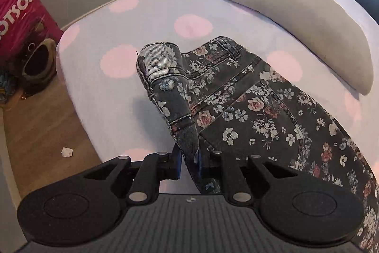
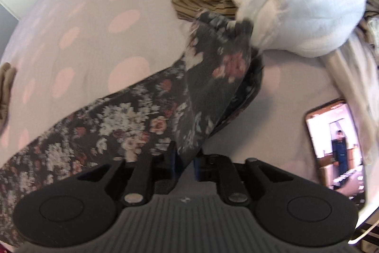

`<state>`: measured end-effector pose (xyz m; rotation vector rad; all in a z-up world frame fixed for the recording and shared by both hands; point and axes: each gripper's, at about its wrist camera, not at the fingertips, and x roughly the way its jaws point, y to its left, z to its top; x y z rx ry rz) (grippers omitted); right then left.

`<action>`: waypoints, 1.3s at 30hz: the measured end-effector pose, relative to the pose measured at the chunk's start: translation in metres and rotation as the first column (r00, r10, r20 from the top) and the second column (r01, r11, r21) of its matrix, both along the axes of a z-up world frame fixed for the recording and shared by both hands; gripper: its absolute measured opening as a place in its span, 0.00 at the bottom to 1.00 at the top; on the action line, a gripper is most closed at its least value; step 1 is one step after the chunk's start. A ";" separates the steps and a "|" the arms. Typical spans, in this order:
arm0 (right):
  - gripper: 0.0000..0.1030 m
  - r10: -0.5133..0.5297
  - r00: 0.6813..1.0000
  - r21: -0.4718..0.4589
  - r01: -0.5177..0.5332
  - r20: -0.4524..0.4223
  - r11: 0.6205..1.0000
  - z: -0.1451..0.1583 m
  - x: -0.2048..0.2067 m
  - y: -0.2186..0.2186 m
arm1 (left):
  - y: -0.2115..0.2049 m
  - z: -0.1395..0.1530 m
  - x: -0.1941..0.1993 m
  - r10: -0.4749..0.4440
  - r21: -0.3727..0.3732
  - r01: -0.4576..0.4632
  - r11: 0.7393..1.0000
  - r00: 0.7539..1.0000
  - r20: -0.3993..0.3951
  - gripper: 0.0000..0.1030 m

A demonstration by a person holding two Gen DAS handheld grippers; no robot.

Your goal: Fold clothes

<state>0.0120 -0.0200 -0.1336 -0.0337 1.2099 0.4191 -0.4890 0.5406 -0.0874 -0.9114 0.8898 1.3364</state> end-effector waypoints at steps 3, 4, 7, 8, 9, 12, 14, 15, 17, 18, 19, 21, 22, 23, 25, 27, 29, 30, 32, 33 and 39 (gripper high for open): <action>0.37 0.027 0.999 -0.062 -0.026 0.023 0.998 0.005 0.004 0.004 | -0.006 0.006 0.003 -0.011 -0.043 0.010 0.999 0.999 -0.031 0.15; 0.37 0.040 0.999 -0.064 -0.038 0.022 0.997 0.007 0.003 0.004 | -0.009 0.008 0.005 -0.017 -0.053 0.015 0.998 0.999 -0.035 0.15; 0.36 0.076 0.997 -0.056 -0.075 0.009 0.996 0.013 -0.009 0.001 | -0.019 0.020 0.015 -0.060 -0.051 0.059 0.997 0.998 -0.007 0.15; 0.37 0.085 0.996 -0.057 -0.084 0.014 0.995 0.016 -0.015 0.002 | -0.024 0.026 0.021 -0.089 -0.036 0.089 0.995 0.996 0.007 0.15; 0.37 0.102 0.995 -0.054 -0.101 0.021 0.993 0.020 -0.022 0.003 | -0.028 0.030 0.030 -0.130 -0.019 0.130 0.991 0.991 0.018 0.15; 0.37 0.207 0.977 -0.028 -0.206 0.051 0.978 0.028 -0.042 0.017 | -0.034 0.042 0.067 -0.297 0.035 0.295 0.955 0.954 0.044 0.15; 0.36 0.304 0.949 -0.016 -0.304 0.084 0.952 0.033 -0.054 0.036 | -0.037 0.046 0.099 -0.427 0.075 0.424 0.903 0.904 0.030 0.16; 0.36 0.358 0.928 -0.006 -0.359 0.104 0.933 0.034 -0.058 0.046 | -0.039 0.047 0.116 -0.490 0.093 0.487 0.868 0.871 0.010 0.16; 0.36 0.462 0.876 0.006 -0.467 0.138 0.884 0.037 -0.066 0.064 | -0.046 0.046 0.148 -0.608 0.113 0.607 0.786 0.793 -0.030 0.17; 0.36 0.510 0.845 0.007 -0.518 0.159 0.856 0.039 -0.070 0.073 | -0.049 0.044 0.162 -0.658 0.118 0.657 0.745 0.752 -0.036 0.18; 0.36 0.556 0.810 -0.002 -0.565 0.188 0.825 0.040 -0.074 0.081 | -0.052 0.042 0.174 -0.701 0.120 0.698 0.705 0.713 -0.031 0.18; 0.36 0.641 0.727 -0.029 -0.655 0.247 0.755 0.043 -0.084 0.097 | -0.057 0.038 0.198 -0.780 0.128 0.776 0.618 0.626 -0.026 0.18; 0.36 0.680 0.678 -0.050 -0.697 0.279 0.715 0.043 -0.088 0.106 | -0.059 0.037 0.208 -0.816 0.137 0.811 0.569 0.577 -0.030 0.19; 0.36 0.715 0.629 -0.072 -0.734 0.305 0.676 0.042 -0.093 0.114 | -0.062 0.036 0.217 -0.849 0.144 0.844 0.517 0.527 -0.041 0.22; 0.36 0.775 0.533 -0.112 -0.795 0.339 0.596 0.039 -0.100 0.130 | -0.066 0.028 0.232 -0.894 0.144 0.891 0.431 0.443 -0.066 0.37; 0.35 0.807 0.478 -0.136 -0.826 0.347 0.547 0.034 -0.100 0.146 | -0.066 0.018 0.246 -0.924 0.138 0.923 0.359 0.372 -0.084 0.39; 0.35 0.824 0.451 -0.147 -0.841 0.343 0.521 0.027 -0.094 0.161 | -0.064 0.007 0.254 -0.940 0.133 0.939 0.317 0.330 -0.089 0.39; 0.35 0.828 0.447 -0.147 -0.844 0.338 0.515 0.023 -0.089 0.167 | -0.062 0.002 0.258 -0.944 0.133 0.945 0.300 0.314 -0.101 0.39; 0.35 0.828 0.458 -0.129 -0.845 0.324 0.518 0.016 -0.078 0.177 | -0.059 -0.007 0.264 -0.950 0.130 0.955 0.265 0.282 -0.136 0.40; 0.35 0.828 0.462 -0.121 -0.846 0.318 0.519 0.012 -0.072 0.181 | -0.057 -0.011 0.266 -0.952 0.129 0.960 0.247 0.266 -0.154 0.40; 0.36 0.837 0.451 -0.102 -0.859 0.310 0.501 -0.004 -0.051 0.201 | -0.051 -0.029 0.279 -0.966 0.094 0.988 0.125 0.143 -0.215 0.40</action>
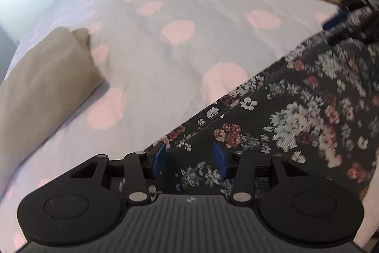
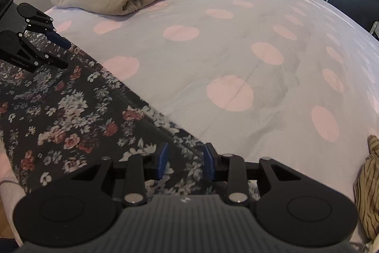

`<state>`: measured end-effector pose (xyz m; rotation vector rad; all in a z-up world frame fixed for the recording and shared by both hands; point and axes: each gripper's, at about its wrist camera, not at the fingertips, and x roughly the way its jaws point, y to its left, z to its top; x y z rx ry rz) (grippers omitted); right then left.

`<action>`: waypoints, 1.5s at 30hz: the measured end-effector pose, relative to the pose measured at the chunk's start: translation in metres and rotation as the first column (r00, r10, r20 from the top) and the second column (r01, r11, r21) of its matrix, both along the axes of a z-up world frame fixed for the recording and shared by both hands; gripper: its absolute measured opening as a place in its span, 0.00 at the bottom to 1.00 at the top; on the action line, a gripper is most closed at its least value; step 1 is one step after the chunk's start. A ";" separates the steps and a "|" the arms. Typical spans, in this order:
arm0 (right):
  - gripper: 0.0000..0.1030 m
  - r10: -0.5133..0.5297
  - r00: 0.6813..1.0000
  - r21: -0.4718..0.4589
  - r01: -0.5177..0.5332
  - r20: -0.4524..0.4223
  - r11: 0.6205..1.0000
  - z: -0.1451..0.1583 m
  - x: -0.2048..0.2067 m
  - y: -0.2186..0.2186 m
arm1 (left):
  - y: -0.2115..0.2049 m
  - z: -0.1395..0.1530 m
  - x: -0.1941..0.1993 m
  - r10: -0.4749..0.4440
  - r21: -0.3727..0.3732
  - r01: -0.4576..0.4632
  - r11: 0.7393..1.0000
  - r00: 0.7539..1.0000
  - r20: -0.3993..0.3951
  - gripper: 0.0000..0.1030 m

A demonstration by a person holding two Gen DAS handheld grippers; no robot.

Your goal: Fold clothes

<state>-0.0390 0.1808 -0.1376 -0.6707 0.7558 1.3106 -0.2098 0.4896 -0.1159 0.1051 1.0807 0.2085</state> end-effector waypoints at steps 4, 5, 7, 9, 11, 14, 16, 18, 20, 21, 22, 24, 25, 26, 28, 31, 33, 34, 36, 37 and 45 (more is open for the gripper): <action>0.37 0.031 0.999 -0.012 -0.031 -0.032 0.999 -0.009 0.010 0.006 | 0.002 -0.008 0.006 -0.060 0.030 0.061 0.998 0.998 -0.016 0.40; 0.38 0.043 0.998 -0.020 -0.044 -0.035 0.999 -0.012 0.011 0.007 | 0.003 -0.010 0.007 -0.067 0.026 0.068 0.997 0.998 -0.020 0.40; 0.41 0.053 0.998 -0.038 -0.055 -0.043 0.998 -0.019 0.014 0.009 | 0.006 -0.014 0.008 -0.078 0.017 0.079 0.997 0.996 -0.031 0.40; 0.40 0.067 0.997 -0.047 -0.069 -0.038 0.996 -0.022 0.012 0.009 | 0.006 -0.017 0.009 -0.083 0.009 0.083 0.997 0.996 -0.038 0.40; 0.30 0.087 0.996 -0.052 -0.088 -0.027 0.995 -0.022 0.008 0.009 | 0.006 -0.017 0.010 -0.086 -0.006 0.086 0.996 0.995 -0.042 0.32; 0.18 0.117 0.993 -0.058 -0.118 -0.009 0.991 -0.022 0.002 0.009 | -0.001 -0.017 0.010 -0.103 -0.001 0.103 0.995 0.993 -0.058 0.21; 0.12 0.139 0.990 -0.060 -0.138 0.013 0.989 -0.019 -0.002 0.008 | -0.008 -0.016 0.010 -0.118 0.041 0.121 0.992 0.991 -0.069 0.18; 0.10 0.144 0.989 -0.056 -0.142 0.031 0.988 -0.017 -0.005 0.007 | -0.010 -0.012 0.009 -0.097 0.062 0.101 0.993 0.994 -0.056 0.12; 0.09 0.143 0.988 -0.051 -0.140 0.049 0.989 -0.013 -0.008 0.006 | -0.012 -0.007 0.008 -0.076 0.083 0.080 0.993 0.996 -0.043 0.05; 0.08 0.142 0.988 -0.048 -0.139 0.058 0.989 -0.010 -0.009 0.005 | -0.013 -0.005 0.008 -0.066 0.094 0.069 0.993 0.997 -0.036 0.03; 0.08 0.139 0.988 -0.041 -0.136 0.069 0.990 -0.007 -0.010 0.004 | -0.014 -0.003 0.007 -0.056 0.104 0.059 0.993 0.998 -0.029 0.01; 0.08 0.132 0.987 -0.026 -0.131 0.090 0.991 0.000 -0.013 0.001 | -0.016 0.002 0.007 -0.035 0.124 0.037 0.992 0.999 -0.015 0.01; 0.08 0.126 0.987 -0.016 -0.125 0.102 0.992 0.003 -0.014 -0.001 | -0.017 0.004 0.006 -0.025 0.134 0.026 0.991 1.000 -0.008 0.01; 0.08 0.114 0.987 0.001 -0.115 0.113 0.993 0.006 -0.015 -0.002 | -0.018 0.006 0.006 -0.015 0.144 0.015 0.989 1.000 -0.001 0.01; 0.07 0.088 0.987 0.028 -0.093 0.134 0.995 0.011 -0.016 -0.003 | -0.019 0.011 0.008 0.009 0.169 -0.011 0.986 1.000 0.016 0.00; 0.07 0.064 0.987 0.019 -0.067 0.147 0.998 0.008 -0.016 0.006 | -0.016 0.010 0.017 0.037 0.195 -0.040 0.980 0.999 0.017 0.00; 0.07 0.057 0.987 -0.009 -0.056 0.151 0.998 0.002 -0.014 0.015 | -0.013 0.006 0.024 0.048 0.200 -0.047 0.979 0.999 0.004 0.00; 0.07 0.054 0.987 -0.025 -0.051 0.151 0.998 -0.002 -0.014 0.019 | -0.011 0.002 0.027 0.047 0.196 -0.044 0.980 0.999 -0.010 0.00; 0.08 0.052 0.989 -0.062 -0.044 0.138 0.997 -0.011 -0.011 0.025 | -0.009 -0.008 0.031 0.044 0.184 -0.038 0.982 0.998 -0.033 0.00; 0.09 0.041 0.991 -0.070 -0.032 0.130 0.997 -0.015 -0.009 0.028 | -0.009 -0.012 0.032 0.044 0.180 -0.036 0.983 0.998 -0.040 0.01; 0.27 -0.070 0.994 -0.056 0.075 0.082 0.996 -0.004 0.009 0.014 | 0.019 0.011 0.008 0.131 0.074 -0.134 0.988 0.991 0.037 0.14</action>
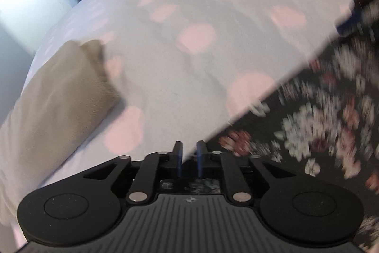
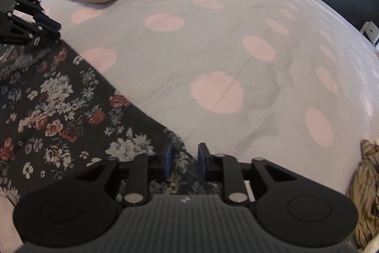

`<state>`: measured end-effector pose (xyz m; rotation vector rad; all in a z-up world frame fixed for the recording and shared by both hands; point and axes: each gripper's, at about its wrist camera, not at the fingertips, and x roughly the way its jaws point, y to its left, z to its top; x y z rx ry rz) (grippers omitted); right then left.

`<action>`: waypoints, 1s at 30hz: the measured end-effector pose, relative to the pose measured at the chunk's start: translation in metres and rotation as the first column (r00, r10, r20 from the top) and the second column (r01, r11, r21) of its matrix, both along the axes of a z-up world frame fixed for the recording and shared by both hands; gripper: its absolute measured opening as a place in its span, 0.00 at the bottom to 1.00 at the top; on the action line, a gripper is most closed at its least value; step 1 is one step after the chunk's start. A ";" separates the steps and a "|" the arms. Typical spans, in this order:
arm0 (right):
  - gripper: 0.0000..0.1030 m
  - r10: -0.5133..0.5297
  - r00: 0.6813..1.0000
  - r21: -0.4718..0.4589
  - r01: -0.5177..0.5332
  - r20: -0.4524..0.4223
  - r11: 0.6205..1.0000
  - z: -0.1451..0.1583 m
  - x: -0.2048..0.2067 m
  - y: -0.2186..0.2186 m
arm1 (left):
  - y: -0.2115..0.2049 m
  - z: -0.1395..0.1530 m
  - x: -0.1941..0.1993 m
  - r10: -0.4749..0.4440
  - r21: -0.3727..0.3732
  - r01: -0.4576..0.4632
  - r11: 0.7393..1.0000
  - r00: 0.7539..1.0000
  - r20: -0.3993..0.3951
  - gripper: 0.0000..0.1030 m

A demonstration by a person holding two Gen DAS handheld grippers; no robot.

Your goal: Fold clothes

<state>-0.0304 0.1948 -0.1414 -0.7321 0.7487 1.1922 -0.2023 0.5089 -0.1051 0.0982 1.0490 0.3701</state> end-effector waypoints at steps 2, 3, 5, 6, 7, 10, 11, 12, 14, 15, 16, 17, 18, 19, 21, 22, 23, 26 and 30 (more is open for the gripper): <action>0.28 -0.036 0.999 0.000 0.036 0.002 0.999 0.004 0.004 -0.008 | 0.016 0.011 -0.019 0.083 -0.014 -0.082 0.997 0.996 0.037 0.14; 0.28 -0.056 0.998 -0.004 0.056 0.004 0.998 0.004 0.006 -0.012 | 0.022 0.014 -0.029 0.116 -0.010 -0.116 0.993 0.992 0.042 0.14; 0.28 -0.095 0.995 -0.015 0.096 0.008 0.995 0.005 0.010 -0.021 | 0.033 0.015 -0.048 0.163 0.004 -0.163 0.987 0.986 0.029 0.14; 0.28 -0.113 0.994 -0.026 0.113 0.009 0.993 0.005 0.012 -0.025 | 0.037 0.013 -0.056 0.179 0.007 -0.179 0.984 0.984 0.014 0.14; 0.29 -0.132 0.991 -0.037 0.132 0.009 0.991 0.004 0.015 -0.029 | 0.041 0.012 -0.065 0.195 0.009 -0.195 0.981 0.981 0.000 0.19; 0.29 -0.186 0.982 -0.067 0.186 0.015 0.980 0.000 0.022 -0.041 | 0.043 0.005 -0.086 0.211 0.033 -0.210 0.977 0.976 -0.053 0.43; 0.29 -0.202 0.979 -0.076 0.203 0.019 0.976 -0.001 0.024 -0.045 | 0.043 0.003 -0.093 0.220 0.038 -0.218 0.975 0.973 -0.067 0.43; 0.29 -0.218 0.976 -0.084 0.219 0.023 0.972 -0.003 0.025 -0.049 | 0.044 0.001 -0.098 0.230 0.037 -0.228 0.973 0.970 -0.079 0.43; 0.29 -0.237 0.971 -0.097 0.237 0.010 0.967 -0.005 0.029 -0.057 | 0.045 -0.003 -0.104 0.241 0.009 -0.241 0.970 0.966 -0.092 0.43; 0.29 -0.243 0.970 -0.102 0.241 -0.001 0.965 -0.006 0.030 -0.060 | 0.046 -0.005 -0.106 0.245 -0.009 -0.247 0.969 0.965 -0.097 0.43; 0.29 -0.248 0.969 -0.107 0.245 -0.008 0.963 -0.008 0.031 -0.063 | 0.046 -0.008 -0.109 0.249 -0.027 -0.253 0.967 0.963 -0.102 0.43; 0.29 -0.251 0.968 -0.112 0.249 -0.007 0.962 -0.009 0.032 -0.065 | 0.047 -0.013 -0.109 0.257 -0.024 -0.261 0.965 0.960 -0.116 0.43; 0.30 -0.254 0.967 -0.117 0.252 -0.006 0.961 -0.010 0.033 -0.066 | 0.046 -0.020 -0.108 0.268 -0.004 -0.271 0.963 0.954 -0.138 0.43; 0.30 -0.258 0.966 -0.121 0.255 -0.005 0.959 -0.012 0.033 -0.067 | 0.046 -0.028 -0.108 0.279 0.017 -0.280 0.960 0.947 -0.159 0.44; 0.30 -0.264 0.965 -0.130 0.262 -0.002 0.956 -0.015 0.034 -0.070 | 0.047 -0.033 -0.106 0.302 0.028 -0.301 0.953 0.940 -0.161 0.44; 0.30 -0.267 0.964 -0.135 0.265 -0.001 0.955 -0.016 0.035 -0.072 | 0.047 -0.034 -0.105 0.313 0.028 -0.313 0.949 0.937 -0.156 0.44; 0.30 -0.270 0.963 -0.140 0.268 0.001 0.953 -0.018 0.035 -0.073 | 0.044 -0.032 -0.105 0.311 0.031 -0.310 0.950 0.938 -0.151 0.44; 0.30 -0.279 0.960 -0.145 0.280 0.024 0.949 -0.016 0.033 -0.076 | 0.026 -0.020 -0.105 0.268 0.048 -0.264 0.963 0.953 -0.138 0.45; 0.30 -0.266 0.964 -0.100 0.265 0.007 0.959 -0.004 0.020 -0.081 | 0.001 -0.004 -0.105 0.210 0.072 -0.203 0.977 0.970 -0.122 0.40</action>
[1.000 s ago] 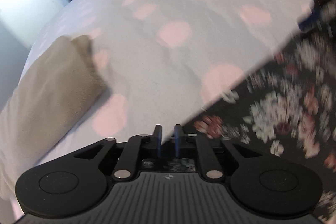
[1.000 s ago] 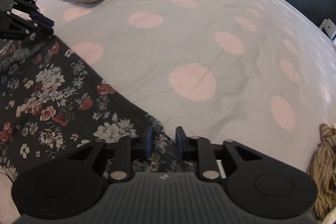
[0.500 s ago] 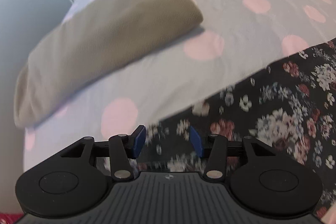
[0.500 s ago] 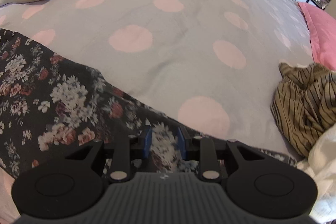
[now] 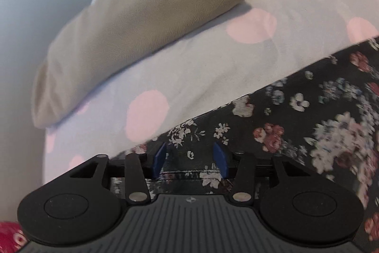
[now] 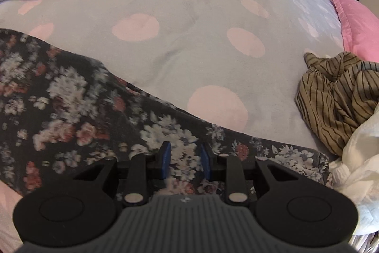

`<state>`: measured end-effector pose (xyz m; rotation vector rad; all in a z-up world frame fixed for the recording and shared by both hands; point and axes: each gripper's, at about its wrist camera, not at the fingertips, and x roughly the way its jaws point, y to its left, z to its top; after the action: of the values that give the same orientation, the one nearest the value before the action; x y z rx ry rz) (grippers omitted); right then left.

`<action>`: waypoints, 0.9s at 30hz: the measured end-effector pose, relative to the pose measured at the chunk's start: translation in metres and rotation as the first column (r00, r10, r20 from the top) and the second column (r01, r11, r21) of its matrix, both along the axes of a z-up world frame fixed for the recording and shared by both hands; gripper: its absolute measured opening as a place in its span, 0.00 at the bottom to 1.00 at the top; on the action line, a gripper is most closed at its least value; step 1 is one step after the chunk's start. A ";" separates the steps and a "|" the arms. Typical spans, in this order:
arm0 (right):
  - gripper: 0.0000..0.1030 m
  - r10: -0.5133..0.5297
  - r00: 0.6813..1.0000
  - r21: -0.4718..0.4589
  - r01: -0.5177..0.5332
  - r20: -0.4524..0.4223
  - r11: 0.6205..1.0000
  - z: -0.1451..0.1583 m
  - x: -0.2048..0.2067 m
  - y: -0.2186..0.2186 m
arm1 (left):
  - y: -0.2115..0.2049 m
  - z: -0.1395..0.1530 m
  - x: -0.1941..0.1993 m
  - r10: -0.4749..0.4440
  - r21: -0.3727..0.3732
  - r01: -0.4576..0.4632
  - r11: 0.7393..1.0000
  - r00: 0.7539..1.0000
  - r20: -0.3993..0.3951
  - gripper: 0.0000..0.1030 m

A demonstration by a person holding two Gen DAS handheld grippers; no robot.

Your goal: Fold clothes

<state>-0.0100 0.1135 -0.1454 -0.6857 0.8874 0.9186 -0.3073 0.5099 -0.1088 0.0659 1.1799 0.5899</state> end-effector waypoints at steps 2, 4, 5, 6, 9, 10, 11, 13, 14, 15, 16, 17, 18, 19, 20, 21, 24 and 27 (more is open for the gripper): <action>0.30 0.030 0.999 0.048 -0.029 -0.018 0.998 0.008 -0.012 -0.003 | -0.012 0.008 0.000 -0.032 0.013 0.032 0.999 0.999 0.005 0.40; 0.29 0.080 0.996 0.097 -0.076 -0.032 0.992 0.017 -0.032 -0.007 | -0.025 0.016 0.000 -0.064 0.027 0.064 0.998 0.998 0.009 0.40; 0.29 0.107 0.994 0.119 -0.102 -0.035 0.988 0.022 -0.044 -0.008 | -0.035 0.021 0.000 -0.091 0.033 0.090 0.995 0.996 0.017 0.40; 0.29 0.134 0.990 0.139 -0.128 -0.036 0.982 0.026 -0.057 -0.010 | -0.048 0.026 0.000 -0.126 0.039 0.125 0.991 0.992 0.028 0.40; 0.25 0.198 0.980 0.177 -0.192 -0.021 0.965 0.035 -0.098 -0.012 | -0.089 0.034 0.002 -0.224 0.040 0.223 0.974 0.973 0.050 0.40; 0.25 0.216 0.976 0.187 -0.209 -0.017 0.960 0.037 -0.112 -0.012 | -0.104 0.035 0.001 -0.255 0.039 0.254 0.967 0.965 0.051 0.40; 0.25 0.229 0.973 0.195 -0.221 -0.016 0.956 0.037 -0.124 -0.012 | -0.119 0.035 0.000 -0.282 0.040 0.280 0.959 0.958 0.052 0.40; 0.25 0.235 0.971 0.214 -0.223 -0.033 0.951 0.035 -0.145 -0.014 | -0.146 0.032 -0.002 -0.321 0.044 0.319 0.947 0.946 0.050 0.41; 0.25 0.228 0.973 0.221 -0.213 -0.046 0.952 0.033 -0.153 -0.016 | -0.157 0.029 -0.004 -0.335 0.041 0.333 0.942 0.941 0.050 0.41; 0.25 0.222 0.973 0.225 -0.204 -0.057 0.953 0.029 -0.163 -0.018 | -0.167 0.026 -0.005 -0.348 0.039 0.346 0.937 0.937 0.046 0.42; 0.25 0.216 0.974 0.229 -0.196 -0.068 0.954 0.026 -0.172 -0.019 | -0.177 0.022 -0.007 -0.359 0.037 0.358 0.933 0.932 0.039 0.43; 0.25 0.210 0.975 0.231 -0.187 -0.078 0.955 0.022 -0.181 -0.021 | -0.186 0.018 -0.007 -0.375 0.037 0.374 0.927 0.926 0.029 0.43; 0.25 0.200 0.976 0.228 -0.177 -0.082 0.957 0.018 -0.189 -0.024 | -0.195 0.013 -0.008 -0.395 0.037 0.395 0.918 0.918 0.014 0.43; 0.25 0.188 0.978 0.227 -0.165 -0.087 0.960 0.014 -0.196 -0.026 | -0.204 0.008 -0.009 -0.417 0.039 0.416 0.908 0.909 -0.001 0.43; 0.25 0.175 0.980 0.229 -0.149 -0.095 0.962 0.009 -0.201 -0.029 | -0.212 0.004 -0.009 -0.439 0.042 0.439 0.898 0.899 -0.015 0.44; 0.25 0.161 0.981 0.231 -0.134 -0.104 0.964 0.004 -0.206 -0.031 | -0.221 0.001 -0.010 -0.460 0.046 0.461 0.886 0.887 -0.028 0.45; 0.25 0.148 0.981 0.215 -0.118 -0.128 0.969 -0.009 -0.216 -0.038 | -0.245 -0.013 -0.008 -0.516 0.061 0.521 0.851 0.853 -0.082 0.48; 0.25 0.158 0.982 0.197 -0.135 -0.108 0.971 -0.012 -0.221 -0.040 | -0.262 -0.028 -0.009 -0.557 0.107 0.575 0.811 0.815 -0.163 0.47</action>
<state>-0.2315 0.0734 -0.1576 -0.5402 0.8528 1.1718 -0.3161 0.2477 -0.1368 0.5787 1.1594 0.1384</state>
